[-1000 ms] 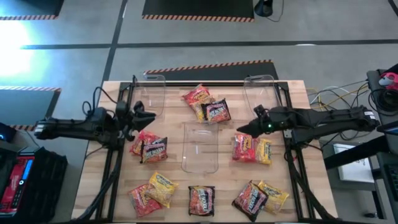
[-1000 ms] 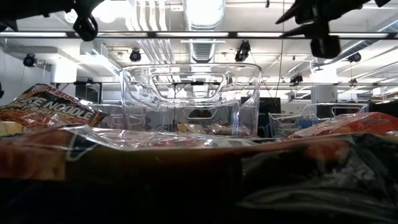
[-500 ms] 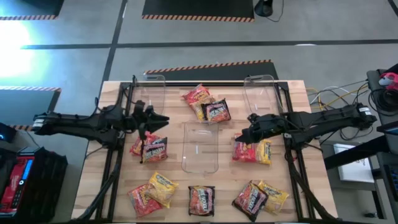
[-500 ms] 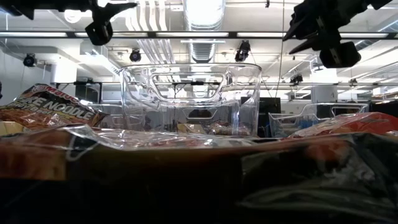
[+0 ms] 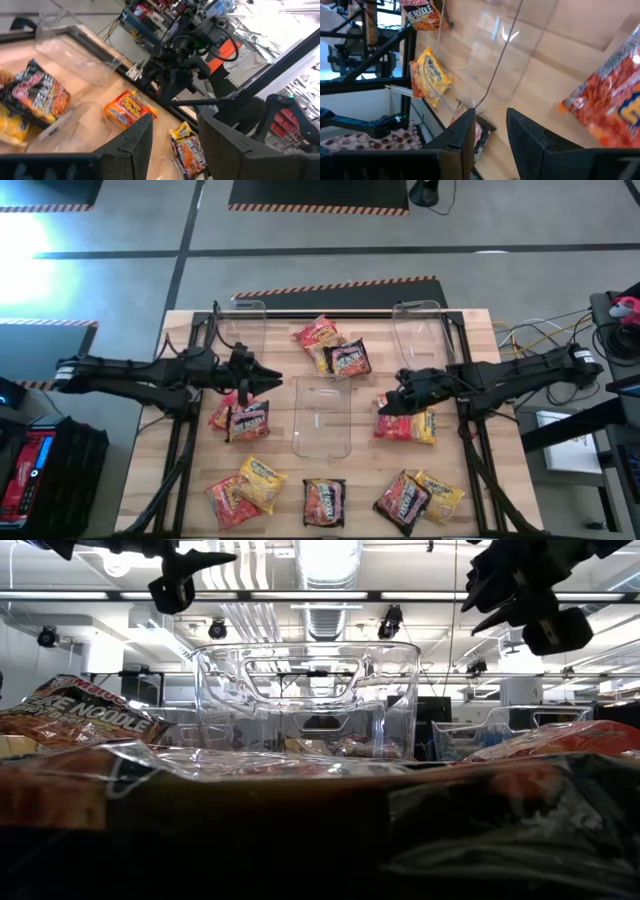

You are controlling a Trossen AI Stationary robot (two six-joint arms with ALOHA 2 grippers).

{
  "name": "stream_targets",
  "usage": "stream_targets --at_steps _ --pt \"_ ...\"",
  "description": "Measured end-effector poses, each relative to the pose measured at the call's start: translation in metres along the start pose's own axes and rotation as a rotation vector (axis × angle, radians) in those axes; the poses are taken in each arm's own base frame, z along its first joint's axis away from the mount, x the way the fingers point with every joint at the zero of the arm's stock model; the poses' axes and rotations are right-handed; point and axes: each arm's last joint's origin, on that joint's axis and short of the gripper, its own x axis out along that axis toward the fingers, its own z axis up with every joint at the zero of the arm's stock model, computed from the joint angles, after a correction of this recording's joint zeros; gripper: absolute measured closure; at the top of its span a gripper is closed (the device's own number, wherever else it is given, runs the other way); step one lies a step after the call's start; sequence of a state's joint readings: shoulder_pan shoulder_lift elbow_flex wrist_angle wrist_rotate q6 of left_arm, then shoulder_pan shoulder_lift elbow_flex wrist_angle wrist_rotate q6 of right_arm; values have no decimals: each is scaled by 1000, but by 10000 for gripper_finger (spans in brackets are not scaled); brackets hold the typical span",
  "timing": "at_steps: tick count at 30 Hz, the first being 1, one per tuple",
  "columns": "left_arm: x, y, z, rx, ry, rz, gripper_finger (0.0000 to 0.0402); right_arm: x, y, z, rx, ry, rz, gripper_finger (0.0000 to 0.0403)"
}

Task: Sort Maruchan noodles
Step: Put the black noodle pack into the top right transparent bin

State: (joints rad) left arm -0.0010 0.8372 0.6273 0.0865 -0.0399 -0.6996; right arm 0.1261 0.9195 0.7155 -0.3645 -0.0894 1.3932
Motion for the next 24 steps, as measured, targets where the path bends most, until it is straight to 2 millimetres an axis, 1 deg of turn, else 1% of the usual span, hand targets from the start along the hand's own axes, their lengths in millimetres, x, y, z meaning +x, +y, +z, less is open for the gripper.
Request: stream_targets --at_steps 6,10,14,21,24 --pt "12 5 -7 -10 42 36 261 1 1 -11 86 43 -3 311" --pt "17 5 -7 12 53 45 261 2 -4 -18 140 68 -68 319" --pt "20 2 -3 32 50 43 261 5 -7 -24 170 89 -115 323" --pt "25 -9 9 71 33 11 260 5 -6 -30 195 113 -131 322" --pt "26 -13 14 89 23 -1 260 1 6 -31 193 119 -113 321"
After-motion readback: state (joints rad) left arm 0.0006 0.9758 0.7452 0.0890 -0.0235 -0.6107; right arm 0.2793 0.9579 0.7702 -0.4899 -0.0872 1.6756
